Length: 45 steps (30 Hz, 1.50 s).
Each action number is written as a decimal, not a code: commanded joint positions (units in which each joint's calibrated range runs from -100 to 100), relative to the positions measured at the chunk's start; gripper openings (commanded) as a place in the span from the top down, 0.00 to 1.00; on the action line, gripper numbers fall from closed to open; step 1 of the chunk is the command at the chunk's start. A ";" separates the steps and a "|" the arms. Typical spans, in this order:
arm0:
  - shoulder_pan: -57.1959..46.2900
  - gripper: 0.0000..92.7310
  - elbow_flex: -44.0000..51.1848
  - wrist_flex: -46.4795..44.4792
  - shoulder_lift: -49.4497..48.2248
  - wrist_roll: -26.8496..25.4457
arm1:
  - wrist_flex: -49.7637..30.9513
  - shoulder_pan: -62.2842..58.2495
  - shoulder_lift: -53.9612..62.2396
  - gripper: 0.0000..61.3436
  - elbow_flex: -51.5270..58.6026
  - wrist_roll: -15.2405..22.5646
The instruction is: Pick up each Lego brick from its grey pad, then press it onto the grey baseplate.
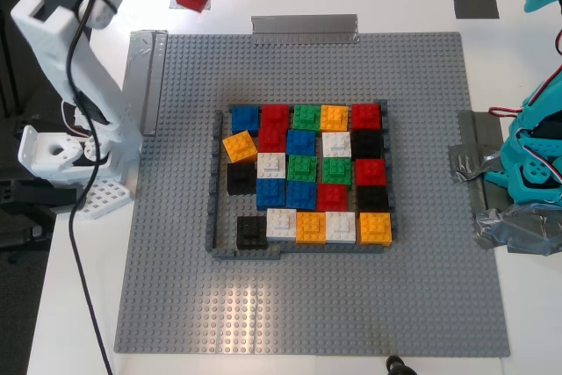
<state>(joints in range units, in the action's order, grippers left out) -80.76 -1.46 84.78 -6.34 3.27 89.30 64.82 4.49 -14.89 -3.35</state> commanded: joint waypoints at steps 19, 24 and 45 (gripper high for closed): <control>0.35 1.00 2.23 -0.24 -1.13 -0.02 | 8.18 -48.75 30.36 1.00 27.49 2.05; 0.20 1.00 2.05 -0.24 -1.13 -0.02 | 5.41 -61.88 27.35 1.00 29.84 2.98; -0.01 1.00 1.51 -0.16 -1.13 -0.02 | -9.48 -79.65 15.94 1.00 36.70 9.48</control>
<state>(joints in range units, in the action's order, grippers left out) -80.61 -1.46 84.78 -6.34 3.27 80.77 -13.91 19.86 20.70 5.59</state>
